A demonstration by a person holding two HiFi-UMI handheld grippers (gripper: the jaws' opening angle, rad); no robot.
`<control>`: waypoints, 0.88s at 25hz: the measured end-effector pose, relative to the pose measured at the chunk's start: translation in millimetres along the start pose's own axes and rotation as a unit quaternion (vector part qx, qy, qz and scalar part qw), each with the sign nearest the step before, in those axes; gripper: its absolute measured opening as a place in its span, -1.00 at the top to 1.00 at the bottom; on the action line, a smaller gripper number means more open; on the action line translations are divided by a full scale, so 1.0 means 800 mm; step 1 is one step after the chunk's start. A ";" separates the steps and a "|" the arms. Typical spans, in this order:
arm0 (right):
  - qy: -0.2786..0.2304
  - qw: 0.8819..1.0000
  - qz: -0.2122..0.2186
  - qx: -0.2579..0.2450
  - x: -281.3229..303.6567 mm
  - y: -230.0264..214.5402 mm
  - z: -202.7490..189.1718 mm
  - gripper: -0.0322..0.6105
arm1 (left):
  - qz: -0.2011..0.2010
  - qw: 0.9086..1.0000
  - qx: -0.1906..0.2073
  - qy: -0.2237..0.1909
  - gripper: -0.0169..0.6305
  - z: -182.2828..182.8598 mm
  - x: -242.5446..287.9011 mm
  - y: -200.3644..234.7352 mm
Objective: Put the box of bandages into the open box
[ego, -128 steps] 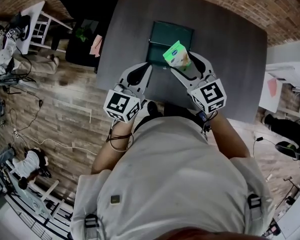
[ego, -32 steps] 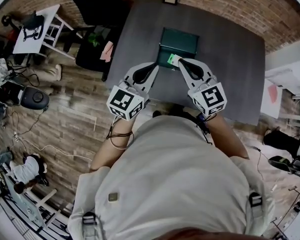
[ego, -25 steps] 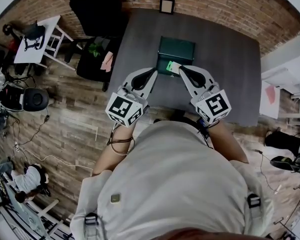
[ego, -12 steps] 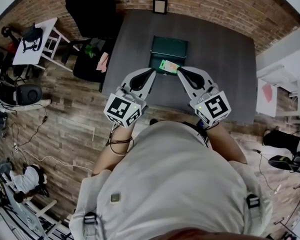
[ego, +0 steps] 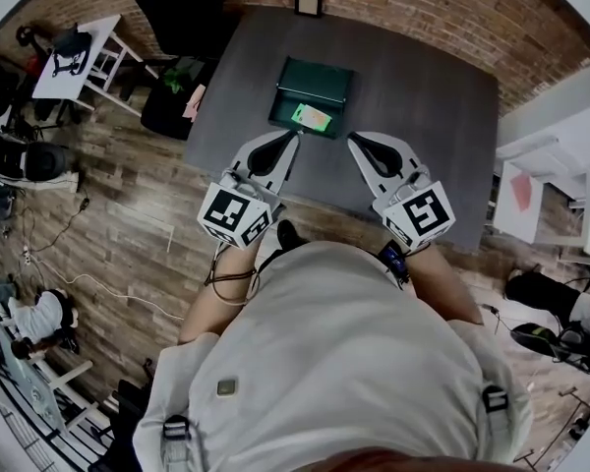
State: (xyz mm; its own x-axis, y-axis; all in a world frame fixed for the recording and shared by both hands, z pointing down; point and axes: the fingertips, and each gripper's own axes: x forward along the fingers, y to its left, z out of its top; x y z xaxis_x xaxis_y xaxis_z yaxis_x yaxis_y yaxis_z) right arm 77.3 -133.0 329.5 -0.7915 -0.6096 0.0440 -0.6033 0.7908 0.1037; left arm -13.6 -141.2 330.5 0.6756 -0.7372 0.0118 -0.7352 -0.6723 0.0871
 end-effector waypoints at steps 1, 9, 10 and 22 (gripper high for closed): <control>0.000 1.000 0.006 0.000 -0.012 -0.001 -0.002 0.83 | 0.005 1.000 0.001 0.000 0.90 -0.001 0.001 -0.013; -0.003 0.999 0.045 0.002 -0.099 0.014 -0.020 0.84 | 0.042 0.999 -0.002 0.009 0.90 -0.019 -0.014 -0.112; -0.002 0.999 0.048 0.003 -0.108 0.018 -0.023 0.84 | 0.046 0.999 -0.002 0.013 0.90 -0.021 -0.018 -0.122; 0.005 1.000 0.017 0.026 -0.178 0.073 -0.019 0.83 | 0.020 1.000 0.016 0.014 0.90 -0.011 -0.064 -0.198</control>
State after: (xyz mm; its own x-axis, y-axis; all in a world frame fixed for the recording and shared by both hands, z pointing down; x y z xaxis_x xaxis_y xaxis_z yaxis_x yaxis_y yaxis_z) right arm 156.4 -0.8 344.4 -0.8107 -0.5827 0.0569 -0.5806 0.8127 0.0499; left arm 69.0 3.8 325.0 0.6459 -0.7622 0.0425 -0.7633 -0.6438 0.0540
